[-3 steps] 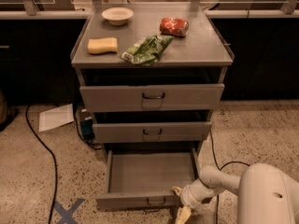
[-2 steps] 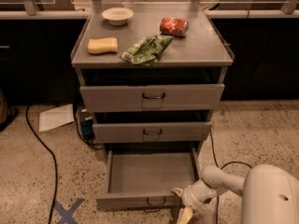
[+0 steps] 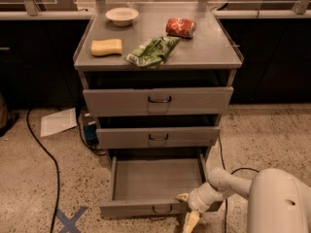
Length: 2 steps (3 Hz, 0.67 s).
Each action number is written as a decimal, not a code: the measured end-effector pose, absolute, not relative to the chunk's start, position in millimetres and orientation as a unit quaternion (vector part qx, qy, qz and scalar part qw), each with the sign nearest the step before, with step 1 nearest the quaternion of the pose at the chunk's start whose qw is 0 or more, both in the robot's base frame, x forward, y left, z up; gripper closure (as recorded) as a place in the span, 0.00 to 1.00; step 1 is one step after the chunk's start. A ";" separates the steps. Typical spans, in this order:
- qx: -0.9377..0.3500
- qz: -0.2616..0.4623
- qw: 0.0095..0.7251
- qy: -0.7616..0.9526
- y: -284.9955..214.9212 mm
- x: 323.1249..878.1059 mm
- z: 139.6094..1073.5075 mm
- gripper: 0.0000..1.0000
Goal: Open bottom drawer
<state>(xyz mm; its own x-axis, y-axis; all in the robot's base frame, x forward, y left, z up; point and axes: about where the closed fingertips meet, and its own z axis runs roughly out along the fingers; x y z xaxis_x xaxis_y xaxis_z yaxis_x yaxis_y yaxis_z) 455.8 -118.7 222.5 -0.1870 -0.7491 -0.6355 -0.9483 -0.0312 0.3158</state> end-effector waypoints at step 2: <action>-0.634 0.369 0.137 0.666 -107.9 473.0 213.3 0.00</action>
Offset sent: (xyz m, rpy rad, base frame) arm 0.0286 0.0126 -0.0162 0.0304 0.0108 0.0524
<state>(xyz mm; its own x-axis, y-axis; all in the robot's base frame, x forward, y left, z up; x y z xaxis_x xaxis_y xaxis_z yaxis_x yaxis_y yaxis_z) 473.0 -107.9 213.3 -0.1592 -0.7428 -0.6503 -0.9448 -0.0763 0.3185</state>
